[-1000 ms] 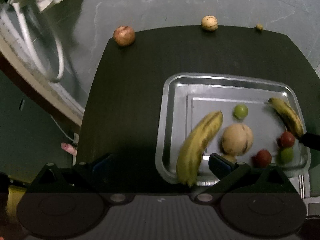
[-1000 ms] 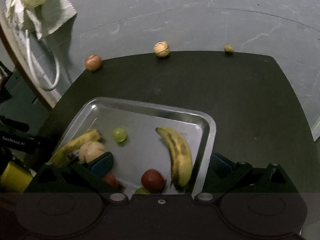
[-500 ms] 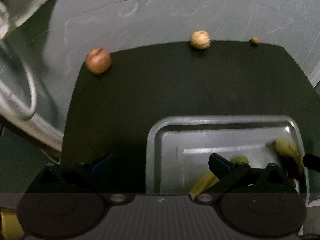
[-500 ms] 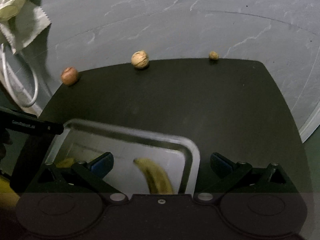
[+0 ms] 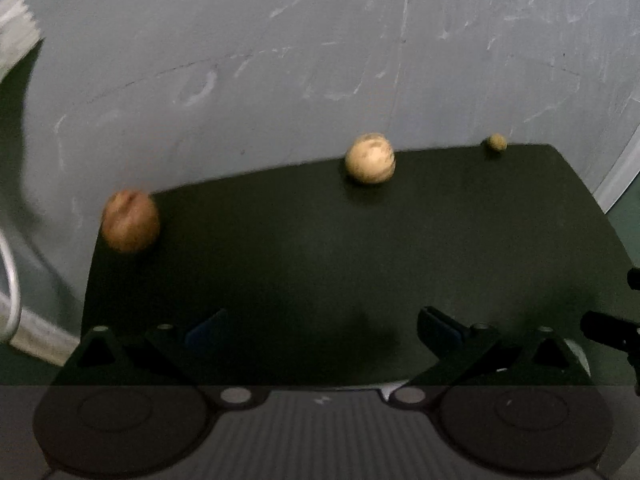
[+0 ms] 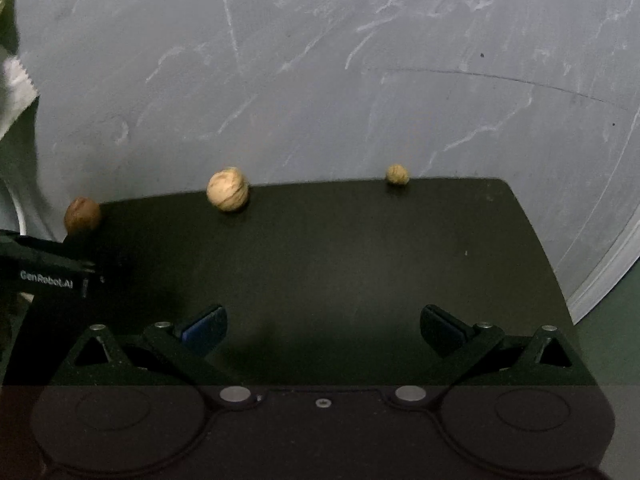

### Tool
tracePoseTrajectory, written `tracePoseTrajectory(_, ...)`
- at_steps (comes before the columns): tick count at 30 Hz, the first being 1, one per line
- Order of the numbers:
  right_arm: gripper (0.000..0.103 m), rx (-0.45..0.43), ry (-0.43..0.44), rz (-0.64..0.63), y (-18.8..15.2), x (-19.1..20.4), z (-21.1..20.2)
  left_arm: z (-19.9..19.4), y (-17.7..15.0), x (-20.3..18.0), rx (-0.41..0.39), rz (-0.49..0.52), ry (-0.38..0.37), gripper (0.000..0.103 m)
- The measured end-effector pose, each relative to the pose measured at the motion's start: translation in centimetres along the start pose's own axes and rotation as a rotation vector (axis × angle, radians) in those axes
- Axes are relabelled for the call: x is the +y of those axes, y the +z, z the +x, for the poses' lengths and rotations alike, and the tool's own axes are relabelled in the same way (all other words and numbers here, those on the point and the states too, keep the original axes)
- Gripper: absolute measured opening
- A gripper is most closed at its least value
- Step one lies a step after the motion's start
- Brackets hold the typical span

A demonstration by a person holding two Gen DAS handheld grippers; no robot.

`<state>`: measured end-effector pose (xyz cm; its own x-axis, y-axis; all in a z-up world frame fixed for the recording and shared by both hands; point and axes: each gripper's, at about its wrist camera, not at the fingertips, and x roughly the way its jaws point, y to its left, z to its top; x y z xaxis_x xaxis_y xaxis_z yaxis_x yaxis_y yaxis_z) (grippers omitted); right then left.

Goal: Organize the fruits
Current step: 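Reach the left tool to the striped melon while the right tool reaches the walnut, then grasp the striped melon with the left tool while the right tool grasps the walnut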

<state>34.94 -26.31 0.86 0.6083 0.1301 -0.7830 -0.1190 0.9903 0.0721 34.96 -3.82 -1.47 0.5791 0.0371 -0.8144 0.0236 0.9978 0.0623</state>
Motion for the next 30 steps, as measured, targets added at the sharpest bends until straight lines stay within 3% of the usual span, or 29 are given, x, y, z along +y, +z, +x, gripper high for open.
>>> tracePoseTrajectory(7, 0.102, -0.014, 0.013, -0.036, 2.4, -1.8, 3.0, 2.5, 3.2, -1.2, -0.008, 0.01, -0.02, 0.102)
tracePoseTrajectory(21, 0.102, -0.045, 0.08, -0.041, 6.1, -6.1, 9.7, 7.9, 7.0, -3.9, 0.004, -0.025, 0.016, 0.102)
tracePoseTrajectory(30, 0.102, -0.075, 0.076, -0.035, 7.3, -8.3, 12.9, 11.1, 9.1, -4.7, -0.048, -0.128, -0.026, 0.102)
